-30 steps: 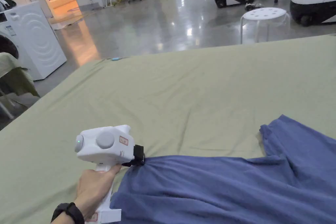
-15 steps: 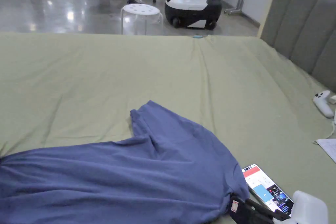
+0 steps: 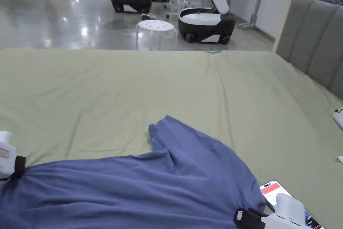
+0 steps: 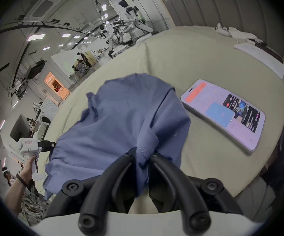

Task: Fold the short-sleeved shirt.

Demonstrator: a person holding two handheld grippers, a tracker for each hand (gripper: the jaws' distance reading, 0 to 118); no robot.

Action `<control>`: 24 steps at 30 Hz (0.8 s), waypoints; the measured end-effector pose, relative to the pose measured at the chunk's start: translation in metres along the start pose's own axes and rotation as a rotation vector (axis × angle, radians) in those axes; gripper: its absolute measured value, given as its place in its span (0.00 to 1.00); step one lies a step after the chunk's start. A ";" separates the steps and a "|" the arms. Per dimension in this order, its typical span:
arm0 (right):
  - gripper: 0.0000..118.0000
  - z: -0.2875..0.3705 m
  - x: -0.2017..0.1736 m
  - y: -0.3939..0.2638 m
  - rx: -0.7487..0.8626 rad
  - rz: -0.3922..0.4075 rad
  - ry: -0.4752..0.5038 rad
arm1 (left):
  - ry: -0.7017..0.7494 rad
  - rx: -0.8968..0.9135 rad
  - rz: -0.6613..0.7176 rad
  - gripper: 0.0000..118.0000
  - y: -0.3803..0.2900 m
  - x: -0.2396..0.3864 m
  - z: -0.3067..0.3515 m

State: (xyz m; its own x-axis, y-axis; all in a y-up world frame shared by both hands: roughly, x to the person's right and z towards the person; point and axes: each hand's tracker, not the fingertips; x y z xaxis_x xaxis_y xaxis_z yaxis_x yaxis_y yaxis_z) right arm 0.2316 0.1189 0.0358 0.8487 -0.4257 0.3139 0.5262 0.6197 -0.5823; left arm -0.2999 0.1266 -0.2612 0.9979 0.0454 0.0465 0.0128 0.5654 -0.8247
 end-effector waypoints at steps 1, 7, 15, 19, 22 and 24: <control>0.10 0.009 -0.003 0.004 0.013 0.019 0.016 | -0.014 0.072 -0.034 0.05 -0.005 0.000 0.017; 0.10 0.063 -0.048 0.038 0.156 0.208 0.125 | -0.180 0.359 0.103 0.04 -0.005 -0.029 0.146; 0.09 0.119 -0.126 0.124 0.365 0.381 0.227 | -0.182 0.663 0.105 0.04 0.019 -0.066 0.314; 0.09 0.142 -0.159 0.180 0.446 0.428 0.253 | -0.142 0.768 0.111 0.04 0.033 -0.061 0.376; 0.09 0.154 -0.182 0.217 0.486 0.452 0.257 | -0.138 0.810 0.117 0.04 0.052 -0.064 0.398; 0.09 0.160 -0.198 0.237 0.514 0.474 0.259 | -0.132 0.841 0.117 0.04 0.066 -0.064 0.406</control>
State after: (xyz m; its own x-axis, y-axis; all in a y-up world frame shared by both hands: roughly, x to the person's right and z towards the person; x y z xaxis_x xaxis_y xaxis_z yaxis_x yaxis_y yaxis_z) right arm 0.1965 0.4554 -0.0446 0.9845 -0.1385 -0.1072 0.1194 0.9786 -0.1677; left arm -0.3884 0.4953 -0.0895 0.9735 0.2075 0.0958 -0.1934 0.9713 -0.1388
